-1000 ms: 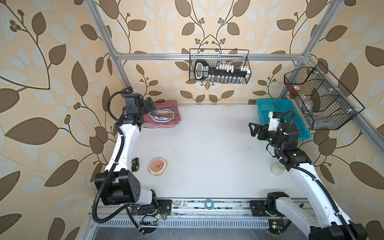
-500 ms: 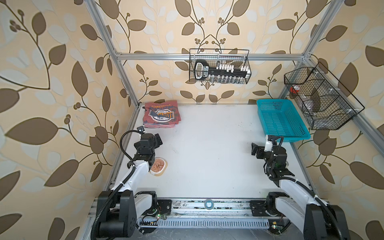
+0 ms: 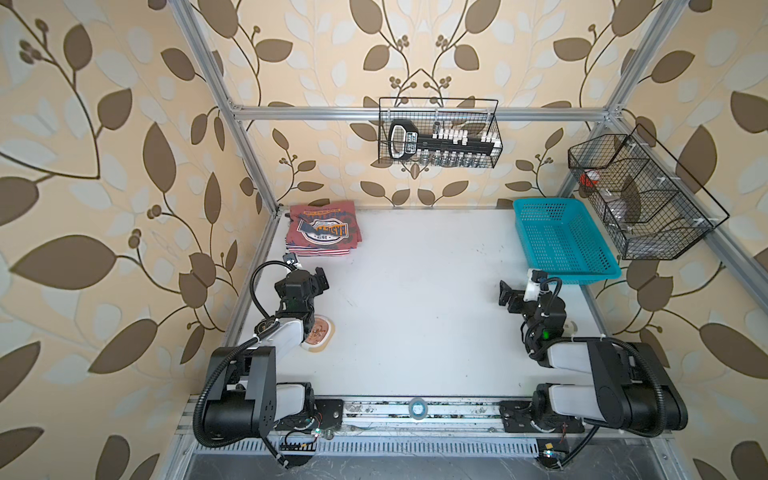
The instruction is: Fold and stack the tank tops
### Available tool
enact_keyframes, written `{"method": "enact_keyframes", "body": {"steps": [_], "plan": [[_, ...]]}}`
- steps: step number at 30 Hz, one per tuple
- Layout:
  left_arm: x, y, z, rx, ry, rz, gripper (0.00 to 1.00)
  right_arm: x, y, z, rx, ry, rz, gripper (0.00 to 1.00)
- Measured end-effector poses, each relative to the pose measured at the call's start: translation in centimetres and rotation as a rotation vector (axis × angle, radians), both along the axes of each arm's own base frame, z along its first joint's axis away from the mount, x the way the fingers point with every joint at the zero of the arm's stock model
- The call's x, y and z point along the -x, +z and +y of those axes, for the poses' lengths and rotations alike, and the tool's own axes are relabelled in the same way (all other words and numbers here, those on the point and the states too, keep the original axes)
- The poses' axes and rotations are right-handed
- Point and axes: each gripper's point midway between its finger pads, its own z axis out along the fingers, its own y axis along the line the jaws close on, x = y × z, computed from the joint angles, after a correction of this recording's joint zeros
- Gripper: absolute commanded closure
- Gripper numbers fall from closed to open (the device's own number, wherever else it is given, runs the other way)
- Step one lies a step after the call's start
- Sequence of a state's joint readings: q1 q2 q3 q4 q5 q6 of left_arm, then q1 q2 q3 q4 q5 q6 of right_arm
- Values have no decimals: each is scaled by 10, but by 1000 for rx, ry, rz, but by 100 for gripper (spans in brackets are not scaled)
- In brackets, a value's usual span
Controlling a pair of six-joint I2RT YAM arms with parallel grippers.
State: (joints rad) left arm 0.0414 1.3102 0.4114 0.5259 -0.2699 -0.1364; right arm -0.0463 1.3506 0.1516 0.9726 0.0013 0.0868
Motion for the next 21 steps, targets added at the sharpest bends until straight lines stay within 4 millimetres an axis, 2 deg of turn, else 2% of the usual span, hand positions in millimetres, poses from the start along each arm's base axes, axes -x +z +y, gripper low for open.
{"method": "enact_keyframes", "body": {"steps": [4,5,7,13,21], "plan": [[7,-36,-2,-9,-13,24,1,-2,7,5,16,18,-26,0],[11,-52,-3,-11,-17,62,1,-2,7,5,19,19,-27,0],[16,-71,-3,-9,-22,138,1,-3,7,5,26,18,-27,0],[0,-53,-3,-20,-28,86,1,-3,8,8,42,20,-28,0],[-1,-52,-5,-21,-34,82,1,-3,8,8,54,11,-27,0]]}}
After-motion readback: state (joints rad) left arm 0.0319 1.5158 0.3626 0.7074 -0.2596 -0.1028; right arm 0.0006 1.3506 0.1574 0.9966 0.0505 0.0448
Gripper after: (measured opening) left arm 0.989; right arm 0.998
